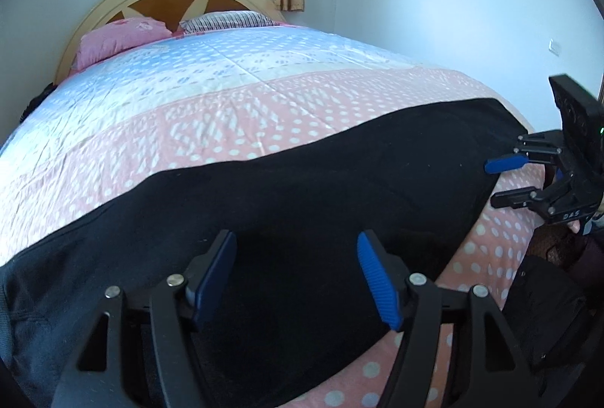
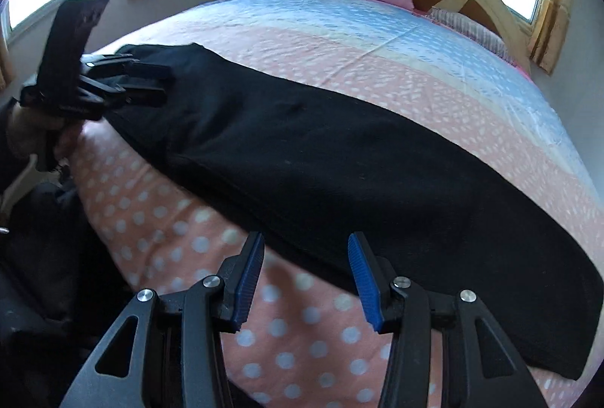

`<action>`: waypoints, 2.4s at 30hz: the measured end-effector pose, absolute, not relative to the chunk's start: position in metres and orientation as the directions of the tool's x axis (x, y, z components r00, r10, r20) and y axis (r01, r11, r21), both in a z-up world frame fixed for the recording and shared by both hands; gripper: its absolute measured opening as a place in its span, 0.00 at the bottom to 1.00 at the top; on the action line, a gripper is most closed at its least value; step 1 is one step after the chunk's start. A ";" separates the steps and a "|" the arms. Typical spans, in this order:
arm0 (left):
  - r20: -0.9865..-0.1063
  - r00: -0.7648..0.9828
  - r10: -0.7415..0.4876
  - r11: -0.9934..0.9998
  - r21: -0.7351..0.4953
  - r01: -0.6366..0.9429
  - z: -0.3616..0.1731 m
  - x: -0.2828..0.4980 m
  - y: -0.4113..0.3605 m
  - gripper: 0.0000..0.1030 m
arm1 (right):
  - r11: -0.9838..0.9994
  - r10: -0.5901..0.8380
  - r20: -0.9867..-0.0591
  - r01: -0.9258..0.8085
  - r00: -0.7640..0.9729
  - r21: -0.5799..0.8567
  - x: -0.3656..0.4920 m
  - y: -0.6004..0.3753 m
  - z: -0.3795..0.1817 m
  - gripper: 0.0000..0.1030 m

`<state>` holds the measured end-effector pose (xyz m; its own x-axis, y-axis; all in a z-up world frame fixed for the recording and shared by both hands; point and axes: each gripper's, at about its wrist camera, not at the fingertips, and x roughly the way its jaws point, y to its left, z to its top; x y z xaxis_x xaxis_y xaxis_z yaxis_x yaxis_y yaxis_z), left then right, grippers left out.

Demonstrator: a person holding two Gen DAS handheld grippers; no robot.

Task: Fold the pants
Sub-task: 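Pinch the folded pants with the right tool while the left tool grasps its end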

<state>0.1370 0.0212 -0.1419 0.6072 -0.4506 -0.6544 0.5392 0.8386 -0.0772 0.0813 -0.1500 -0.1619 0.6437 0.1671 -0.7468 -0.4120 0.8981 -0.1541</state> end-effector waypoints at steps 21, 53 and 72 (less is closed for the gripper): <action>-0.677 0.632 -0.376 0.891 -0.077 0.447 -0.148 0.156 0.028 0.68 | 0.882 0.223 -0.773 -0.460 0.594 -0.099 0.073 -0.150 -0.136 0.04; -0.649 0.760 0.031 0.999 0.026 -0.019 -0.121 0.165 0.202 0.73 | 0.869 0.322 -0.718 -0.493 0.617 -0.035 0.086 -0.097 -0.164 0.06; -0.662 0.744 -0.091 0.977 -0.206 -0.064 -0.125 0.189 0.252 0.20 | 0.872 0.310 -0.715 -0.487 0.627 -0.049 0.082 -0.094 -0.160 0.06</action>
<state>0.1887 0.2517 -0.1251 0.7439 -0.0909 -0.6620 -0.0638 0.9765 -0.2057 0.0818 -0.0938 -0.1600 0.6272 0.3100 -0.7145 -0.4871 0.8719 -0.0494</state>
